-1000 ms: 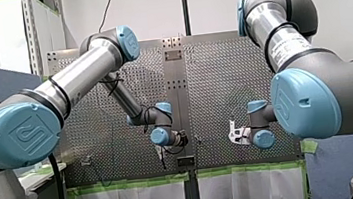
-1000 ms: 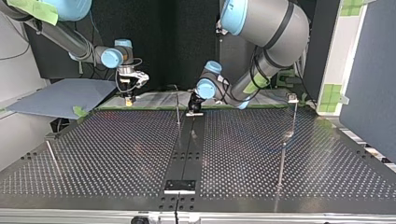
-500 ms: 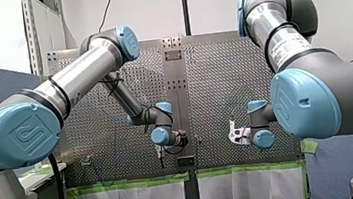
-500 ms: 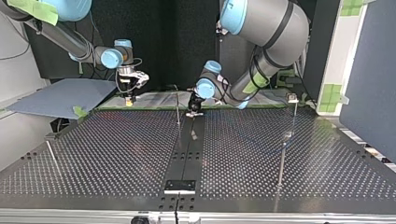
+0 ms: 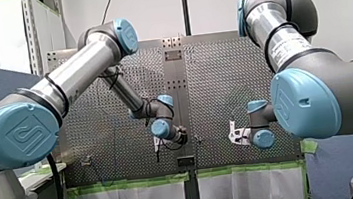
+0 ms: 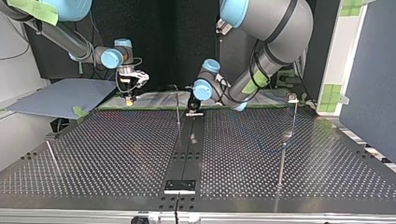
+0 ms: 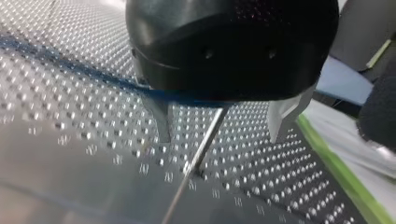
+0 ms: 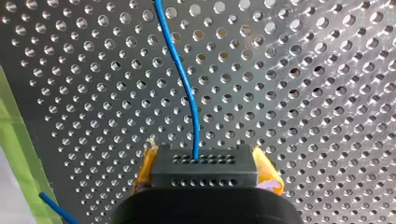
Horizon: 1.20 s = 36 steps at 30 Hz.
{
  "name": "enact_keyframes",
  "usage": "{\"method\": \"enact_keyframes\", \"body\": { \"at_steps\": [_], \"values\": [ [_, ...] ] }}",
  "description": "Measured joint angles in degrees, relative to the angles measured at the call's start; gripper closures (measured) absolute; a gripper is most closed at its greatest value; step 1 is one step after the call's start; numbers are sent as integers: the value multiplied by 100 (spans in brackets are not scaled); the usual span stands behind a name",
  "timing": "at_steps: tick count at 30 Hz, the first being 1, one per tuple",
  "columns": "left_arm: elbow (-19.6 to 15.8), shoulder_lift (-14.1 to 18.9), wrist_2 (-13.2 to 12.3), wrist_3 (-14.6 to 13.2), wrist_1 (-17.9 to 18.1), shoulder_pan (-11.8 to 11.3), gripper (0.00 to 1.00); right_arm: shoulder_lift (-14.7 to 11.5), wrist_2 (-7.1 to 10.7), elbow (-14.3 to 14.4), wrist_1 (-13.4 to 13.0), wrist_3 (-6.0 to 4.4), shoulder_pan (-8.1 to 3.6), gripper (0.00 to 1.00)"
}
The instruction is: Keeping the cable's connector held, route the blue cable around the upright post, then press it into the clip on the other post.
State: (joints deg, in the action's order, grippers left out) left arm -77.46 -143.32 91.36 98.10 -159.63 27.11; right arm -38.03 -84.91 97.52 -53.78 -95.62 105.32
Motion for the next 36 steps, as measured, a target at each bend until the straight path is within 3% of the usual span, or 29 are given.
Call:
{"method": "enact_keyframes", "body": {
  "at_steps": [8,12,25,36],
  "values": [
    [-3,27,-18,-486,-415,163,0,1,1,0,56,3,-13,100],
    [-4,34,4,-591,-498,255,0,0,0,0,65,2,-14,100],
    [-92,255,144,-569,-587,478,0,0,2,0,90,12,-16,100],
    [-596,460,94,-441,-181,421,0,0,0,-1,115,19,-16,100]
  ]
}}
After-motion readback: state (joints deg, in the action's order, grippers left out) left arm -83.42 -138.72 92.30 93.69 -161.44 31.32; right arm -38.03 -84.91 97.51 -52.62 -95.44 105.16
